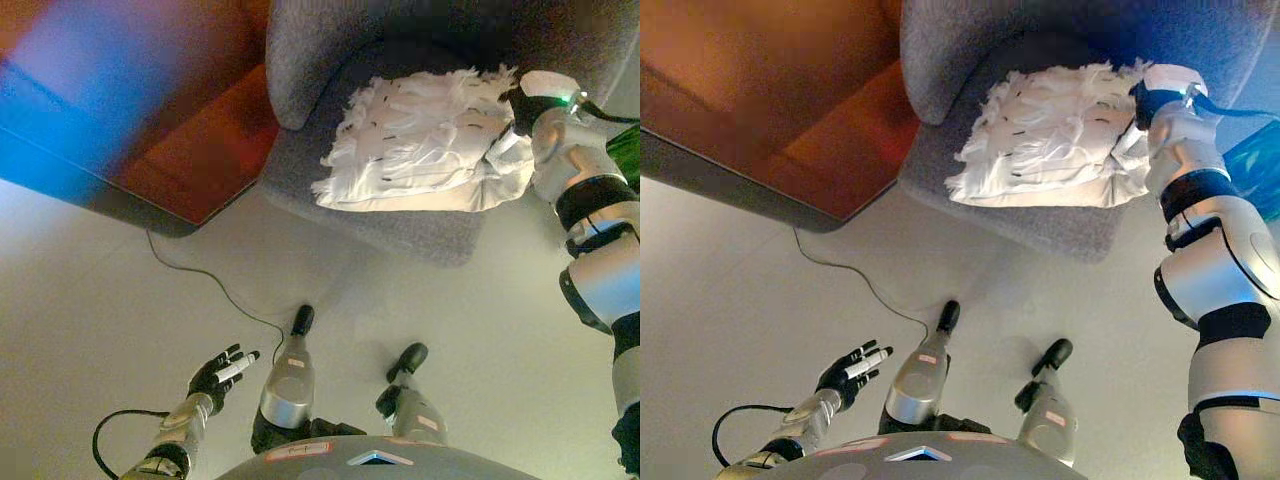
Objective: Pick up the pillow and put it on the sofa.
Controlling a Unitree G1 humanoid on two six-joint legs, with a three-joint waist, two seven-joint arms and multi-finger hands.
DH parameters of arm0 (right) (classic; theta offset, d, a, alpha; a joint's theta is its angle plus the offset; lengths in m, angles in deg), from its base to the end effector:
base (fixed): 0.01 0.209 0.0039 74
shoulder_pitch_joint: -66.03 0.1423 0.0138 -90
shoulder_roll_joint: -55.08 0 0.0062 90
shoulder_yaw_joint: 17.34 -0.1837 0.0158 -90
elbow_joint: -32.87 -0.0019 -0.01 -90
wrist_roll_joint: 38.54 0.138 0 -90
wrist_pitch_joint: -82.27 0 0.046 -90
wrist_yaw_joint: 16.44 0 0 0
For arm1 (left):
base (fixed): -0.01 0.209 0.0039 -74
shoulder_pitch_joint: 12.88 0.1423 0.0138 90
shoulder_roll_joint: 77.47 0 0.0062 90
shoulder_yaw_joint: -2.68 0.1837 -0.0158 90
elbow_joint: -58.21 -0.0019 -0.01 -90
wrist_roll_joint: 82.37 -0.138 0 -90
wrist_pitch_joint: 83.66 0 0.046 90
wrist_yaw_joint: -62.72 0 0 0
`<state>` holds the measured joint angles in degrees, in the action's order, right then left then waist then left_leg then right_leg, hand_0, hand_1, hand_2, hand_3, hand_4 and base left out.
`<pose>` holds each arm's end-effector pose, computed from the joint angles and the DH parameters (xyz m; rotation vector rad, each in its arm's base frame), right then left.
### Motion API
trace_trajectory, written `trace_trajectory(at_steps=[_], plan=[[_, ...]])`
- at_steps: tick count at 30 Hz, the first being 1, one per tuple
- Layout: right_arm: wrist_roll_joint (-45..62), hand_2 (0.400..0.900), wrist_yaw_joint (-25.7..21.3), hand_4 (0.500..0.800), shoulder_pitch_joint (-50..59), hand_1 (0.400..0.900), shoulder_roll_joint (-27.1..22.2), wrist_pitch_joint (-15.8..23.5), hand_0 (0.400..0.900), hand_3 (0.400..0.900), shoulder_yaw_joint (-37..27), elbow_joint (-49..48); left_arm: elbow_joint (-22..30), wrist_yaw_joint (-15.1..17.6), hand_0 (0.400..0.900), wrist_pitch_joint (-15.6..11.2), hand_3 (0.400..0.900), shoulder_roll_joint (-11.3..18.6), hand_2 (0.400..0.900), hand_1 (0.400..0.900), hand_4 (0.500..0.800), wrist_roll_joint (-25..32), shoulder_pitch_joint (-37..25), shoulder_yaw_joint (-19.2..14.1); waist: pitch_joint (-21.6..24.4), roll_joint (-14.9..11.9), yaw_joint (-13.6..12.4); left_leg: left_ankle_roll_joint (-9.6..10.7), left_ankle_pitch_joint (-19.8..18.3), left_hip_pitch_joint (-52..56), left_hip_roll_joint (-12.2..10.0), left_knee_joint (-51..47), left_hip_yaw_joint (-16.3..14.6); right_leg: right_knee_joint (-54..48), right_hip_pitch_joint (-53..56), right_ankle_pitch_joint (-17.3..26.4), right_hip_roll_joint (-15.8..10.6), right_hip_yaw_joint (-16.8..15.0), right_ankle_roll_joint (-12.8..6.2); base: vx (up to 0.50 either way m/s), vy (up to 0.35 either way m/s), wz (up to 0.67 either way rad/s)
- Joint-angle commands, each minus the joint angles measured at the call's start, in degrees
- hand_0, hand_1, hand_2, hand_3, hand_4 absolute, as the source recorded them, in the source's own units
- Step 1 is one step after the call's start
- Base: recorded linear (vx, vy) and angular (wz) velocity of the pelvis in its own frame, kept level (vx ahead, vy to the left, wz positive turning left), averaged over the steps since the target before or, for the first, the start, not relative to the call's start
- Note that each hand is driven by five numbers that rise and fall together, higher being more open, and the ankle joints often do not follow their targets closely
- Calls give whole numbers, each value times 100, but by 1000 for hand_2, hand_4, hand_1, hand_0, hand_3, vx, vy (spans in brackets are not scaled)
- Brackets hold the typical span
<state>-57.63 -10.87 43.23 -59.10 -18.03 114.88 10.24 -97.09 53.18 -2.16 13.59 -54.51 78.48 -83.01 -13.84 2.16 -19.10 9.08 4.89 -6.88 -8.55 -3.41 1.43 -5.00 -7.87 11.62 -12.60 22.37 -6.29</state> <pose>0.3545 -0.2698 0.1950 -1.4076 0.3862 -0.1421 0.0842 0.2488 -0.1022 -0.1726 0.9397 0.2311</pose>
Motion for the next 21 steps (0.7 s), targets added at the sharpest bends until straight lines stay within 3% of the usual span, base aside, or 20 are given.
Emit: trace_trajectory(at_steps=[1, 12, 21], plan=[[251, 900, -310, 800, 72, 900, -587, 352, 900, 900, 14, -214, -230, 173, 900, 8, 900, 486, 900, 900, 800, -97, 352, 346, 857, -365, -135, 49, -68, 212, -171, -159, 188, 33, 818, -622, -457, 98, -684, 178, 23, -11], [518, 900, 1, 800, -836, 900, -679, 461, 900, 900, -556, -678, -281, 291, 900, 234, 900, 567, 900, 900, 800, -488, 120, 262, 1276, -492, 218, -37, -295, 911, -99, -159, -111, 33, 1295, -614, -494, -140, -717, 85, -22, -11], [1906, 900, 359, 800, -2323, 900, -441, 317, 900, 900, -1722, -844, -389, 290, 900, 635, 900, 566, 900, 900, 800, -752, -195, 235, 1300, -506, 620, -129, -471, 1185, -40, -61, -339, 81, 1335, -575, -515, -499, -707, 0, -13, -16]])
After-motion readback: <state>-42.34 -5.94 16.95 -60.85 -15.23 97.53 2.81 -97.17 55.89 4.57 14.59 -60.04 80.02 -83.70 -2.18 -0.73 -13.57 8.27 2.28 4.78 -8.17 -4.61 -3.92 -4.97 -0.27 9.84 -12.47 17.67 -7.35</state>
